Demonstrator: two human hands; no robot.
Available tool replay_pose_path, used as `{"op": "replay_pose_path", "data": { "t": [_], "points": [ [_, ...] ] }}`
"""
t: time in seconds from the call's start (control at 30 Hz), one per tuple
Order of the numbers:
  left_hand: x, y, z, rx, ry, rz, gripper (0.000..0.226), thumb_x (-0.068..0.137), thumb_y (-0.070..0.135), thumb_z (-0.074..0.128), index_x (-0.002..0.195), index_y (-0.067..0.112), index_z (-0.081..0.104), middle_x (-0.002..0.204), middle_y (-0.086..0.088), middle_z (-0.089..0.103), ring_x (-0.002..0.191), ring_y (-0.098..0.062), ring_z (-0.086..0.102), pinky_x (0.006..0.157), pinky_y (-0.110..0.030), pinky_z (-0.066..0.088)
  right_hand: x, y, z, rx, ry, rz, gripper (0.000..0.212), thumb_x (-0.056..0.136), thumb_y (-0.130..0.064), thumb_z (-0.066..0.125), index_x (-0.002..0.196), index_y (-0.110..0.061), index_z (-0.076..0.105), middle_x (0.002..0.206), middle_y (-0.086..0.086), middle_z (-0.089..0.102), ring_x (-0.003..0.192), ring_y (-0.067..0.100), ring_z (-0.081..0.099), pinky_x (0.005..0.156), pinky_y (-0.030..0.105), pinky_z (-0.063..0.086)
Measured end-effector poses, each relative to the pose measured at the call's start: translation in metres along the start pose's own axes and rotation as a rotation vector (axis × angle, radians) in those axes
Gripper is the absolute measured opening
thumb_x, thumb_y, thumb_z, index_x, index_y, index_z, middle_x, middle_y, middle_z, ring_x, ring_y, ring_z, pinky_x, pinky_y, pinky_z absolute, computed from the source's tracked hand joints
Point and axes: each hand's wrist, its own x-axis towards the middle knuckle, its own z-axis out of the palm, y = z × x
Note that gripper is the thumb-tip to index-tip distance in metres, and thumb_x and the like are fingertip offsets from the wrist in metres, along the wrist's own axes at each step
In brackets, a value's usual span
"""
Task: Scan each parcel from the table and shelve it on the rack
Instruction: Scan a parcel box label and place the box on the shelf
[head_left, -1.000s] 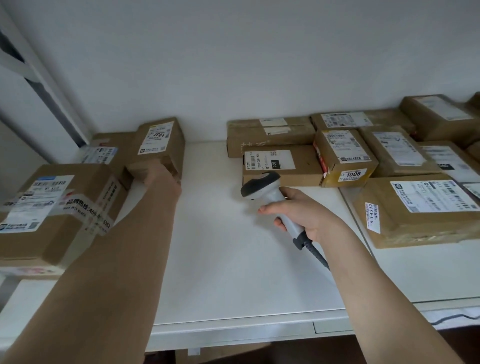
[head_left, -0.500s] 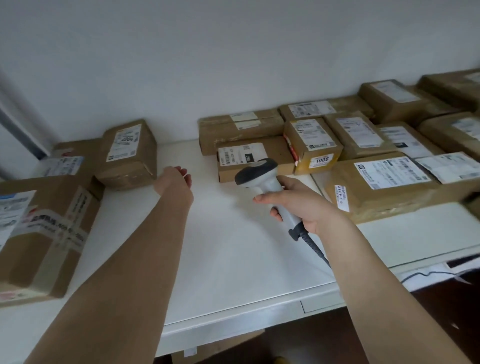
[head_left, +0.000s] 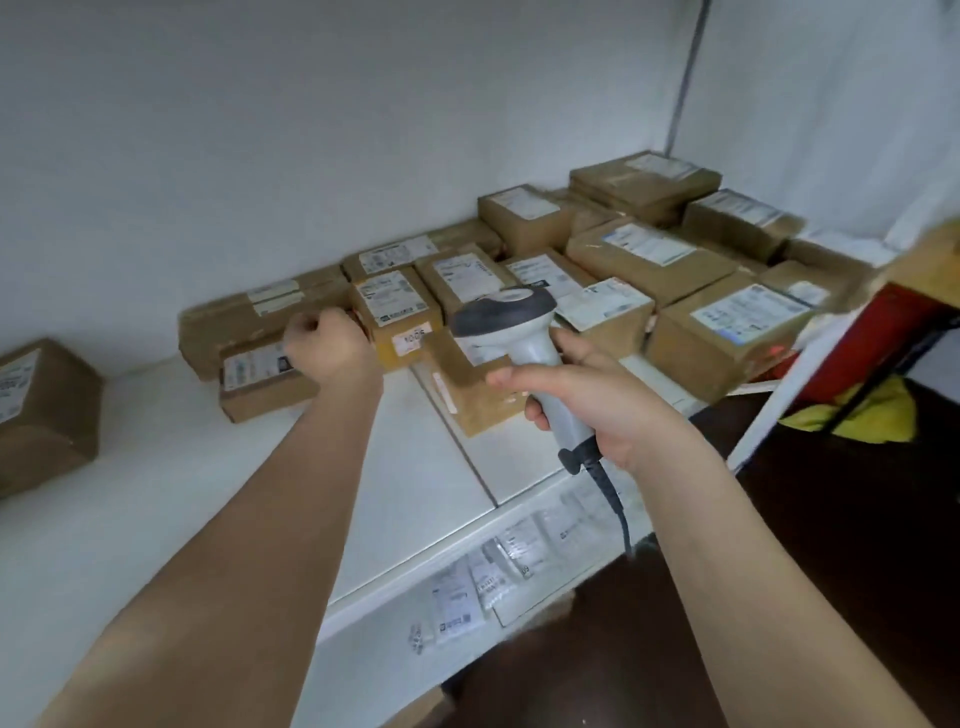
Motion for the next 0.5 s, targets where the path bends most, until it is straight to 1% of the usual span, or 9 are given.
{"op": "replay_pose_path", "data": {
  "t": [0.03, 0.07, 0.13, 0.2, 0.27, 0.33, 0.4, 0.47, 0.5],
  "points": [
    [-0.021, -0.002, 0.023, -0.022, 0.009, 0.066, 0.025, 0.096, 0.005, 0.041, 0.073, 0.016, 0.041, 0.071, 0.005, 0.041, 0.066, -0.013, 0.043, 0.066, -0.015, 0.037, -0.010, -0.002, -0.028, 0.009, 0.033, -0.010, 0.038, 0.082, -0.008, 0.077, 0.117, -0.009, 0.062, 0.080, 0.007, 0.065, 0.053, 0.011, 0.053, 0.049, 0.023, 0.043],
    [-0.049, -0.005, 0.044, 0.015, 0.015, 0.159, 0.035, 0.095, 0.003, 0.041, 0.065, 0.019, 0.035, 0.066, 0.008, 0.036, 0.059, -0.006, 0.038, 0.061, -0.012, 0.033, -0.020, -0.003, -0.058, 0.015, 0.067, -0.019, 0.040, 0.082, -0.008, 0.077, 0.118, -0.010, 0.062, 0.086, 0.011, 0.067, 0.053, 0.011, 0.053, 0.050, 0.024, 0.043],
    [-0.108, -0.012, 0.086, 0.011, -0.087, 0.307, 0.043, 0.093, 0.003, 0.041, 0.057, 0.021, 0.024, 0.058, 0.009, 0.026, 0.049, -0.003, 0.025, 0.054, -0.017, 0.027, -0.041, -0.002, -0.118, 0.026, 0.138, -0.041, 0.040, 0.082, -0.010, 0.077, 0.119, -0.011, 0.061, 0.096, 0.018, 0.066, 0.055, 0.013, 0.054, 0.053, 0.027, 0.044],
    [-0.154, -0.028, 0.127, -0.005, -0.201, 0.425, 0.038, 0.084, 0.005, 0.038, 0.056, 0.022, 0.019, 0.056, 0.009, 0.018, 0.050, -0.004, 0.017, 0.052, -0.021, 0.018, -0.060, 0.000, -0.178, 0.043, 0.211, -0.057, 0.038, 0.083, -0.010, 0.076, 0.119, -0.010, 0.061, 0.092, 0.013, 0.064, 0.054, 0.013, 0.053, 0.053, 0.028, 0.043],
    [-0.209, -0.044, 0.167, -0.050, -0.334, 0.462, 0.036, 0.075, -0.002, 0.036, 0.053, 0.023, 0.023, 0.052, 0.011, 0.020, 0.044, -0.002, 0.022, 0.050, -0.017, 0.019, -0.078, 0.001, -0.231, 0.059, 0.282, -0.074, 0.036, 0.085, -0.010, 0.074, 0.118, -0.009, 0.061, 0.092, 0.012, 0.065, 0.054, 0.013, 0.052, 0.054, 0.028, 0.043],
    [-0.259, -0.061, 0.205, -0.008, -0.447, 0.466, 0.037, 0.075, -0.007, 0.037, 0.051, 0.020, 0.029, 0.050, 0.010, 0.026, 0.043, -0.001, 0.028, 0.050, -0.015, 0.022, -0.095, 0.003, -0.278, 0.066, 0.352, -0.086, 0.035, 0.086, -0.011, 0.074, 0.119, -0.009, 0.061, 0.088, 0.013, 0.065, 0.055, 0.015, 0.051, 0.052, 0.029, 0.043],
    [-0.305, -0.082, 0.241, 0.029, -0.570, 0.491, 0.028, 0.074, -0.006, 0.039, 0.051, 0.011, 0.037, 0.052, 0.004, 0.032, 0.047, -0.003, 0.029, 0.050, -0.017, 0.025, -0.111, 0.007, -0.325, 0.071, 0.437, -0.080, 0.034, 0.085, -0.013, 0.075, 0.117, -0.010, 0.061, 0.081, 0.010, 0.060, 0.057, 0.017, 0.051, 0.051, 0.029, 0.043],
    [-0.348, -0.105, 0.277, 0.067, -0.709, 0.478, 0.024, 0.072, -0.008, 0.040, 0.054, 0.004, 0.047, 0.054, -0.001, 0.042, 0.052, -0.006, 0.036, 0.053, -0.017, 0.032, -0.125, 0.014, -0.370, 0.116, 0.540, -0.072, 0.033, 0.085, -0.012, 0.074, 0.115, -0.011, 0.062, 0.086, 0.009, 0.061, 0.055, 0.014, 0.053, 0.051, 0.028, 0.044],
    [-0.370, -0.116, 0.292, 0.077, -0.784, 0.490, 0.026, 0.072, -0.008, 0.041, 0.054, 0.009, 0.049, 0.054, 0.001, 0.045, 0.054, -0.007, 0.040, 0.054, -0.017, 0.034, -0.130, 0.019, -0.391, 0.150, 0.593, -0.073, 0.032, 0.086, -0.011, 0.073, 0.116, -0.011, 0.061, 0.090, 0.010, 0.062, 0.054, 0.012, 0.053, 0.050, 0.027, 0.045]
  ]
}}
